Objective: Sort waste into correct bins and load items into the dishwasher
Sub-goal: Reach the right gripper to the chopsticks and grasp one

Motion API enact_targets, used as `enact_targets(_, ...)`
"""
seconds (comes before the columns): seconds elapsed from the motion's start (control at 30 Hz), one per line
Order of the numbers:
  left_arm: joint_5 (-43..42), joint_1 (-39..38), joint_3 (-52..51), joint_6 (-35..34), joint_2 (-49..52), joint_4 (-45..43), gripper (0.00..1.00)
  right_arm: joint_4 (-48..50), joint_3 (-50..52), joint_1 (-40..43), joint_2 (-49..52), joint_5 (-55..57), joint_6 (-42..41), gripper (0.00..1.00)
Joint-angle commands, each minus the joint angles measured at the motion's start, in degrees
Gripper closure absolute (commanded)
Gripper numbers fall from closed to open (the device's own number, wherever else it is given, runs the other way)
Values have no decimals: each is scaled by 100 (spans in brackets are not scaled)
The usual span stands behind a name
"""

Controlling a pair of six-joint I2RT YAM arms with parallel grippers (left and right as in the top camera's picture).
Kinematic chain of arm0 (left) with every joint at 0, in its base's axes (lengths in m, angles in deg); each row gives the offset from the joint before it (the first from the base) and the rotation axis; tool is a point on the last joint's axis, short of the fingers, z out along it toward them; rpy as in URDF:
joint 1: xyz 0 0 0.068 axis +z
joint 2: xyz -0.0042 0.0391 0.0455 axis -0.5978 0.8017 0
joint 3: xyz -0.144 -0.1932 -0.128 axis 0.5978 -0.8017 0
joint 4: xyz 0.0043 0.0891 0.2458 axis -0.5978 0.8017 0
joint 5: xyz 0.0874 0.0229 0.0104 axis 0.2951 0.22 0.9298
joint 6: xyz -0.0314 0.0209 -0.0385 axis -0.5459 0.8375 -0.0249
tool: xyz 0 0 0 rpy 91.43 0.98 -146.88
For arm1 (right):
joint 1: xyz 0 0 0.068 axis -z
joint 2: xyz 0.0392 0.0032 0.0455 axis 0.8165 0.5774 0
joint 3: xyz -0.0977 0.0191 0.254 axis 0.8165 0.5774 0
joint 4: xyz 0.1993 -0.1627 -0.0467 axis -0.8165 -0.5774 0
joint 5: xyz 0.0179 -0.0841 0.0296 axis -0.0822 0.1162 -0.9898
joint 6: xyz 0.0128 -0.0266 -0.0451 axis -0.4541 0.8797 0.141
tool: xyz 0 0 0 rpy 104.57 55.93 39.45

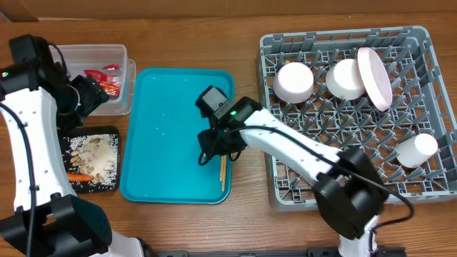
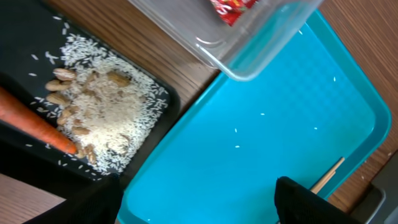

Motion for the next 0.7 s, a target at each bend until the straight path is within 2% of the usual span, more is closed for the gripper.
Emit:
enact_targets(0.0,22,-37,63,149,31,15,20,33,-42,7,398,138,-487,38)
enact_targets(0.23,26,-37,63,151,31,33,19,70,-39,7,935,205,-629,39)
enact_targets(0.37,22,-37,63,149,31,35,19,70,-39,7,940,208,-649,51)
enact_targets(0.47,26,-37,63,153,31,46,19,79,-39,7,940,212,-678,75)
enact_targets(0.67,26,-37,63,151,31,57,18,160,-35,7,951,448,-975,84)
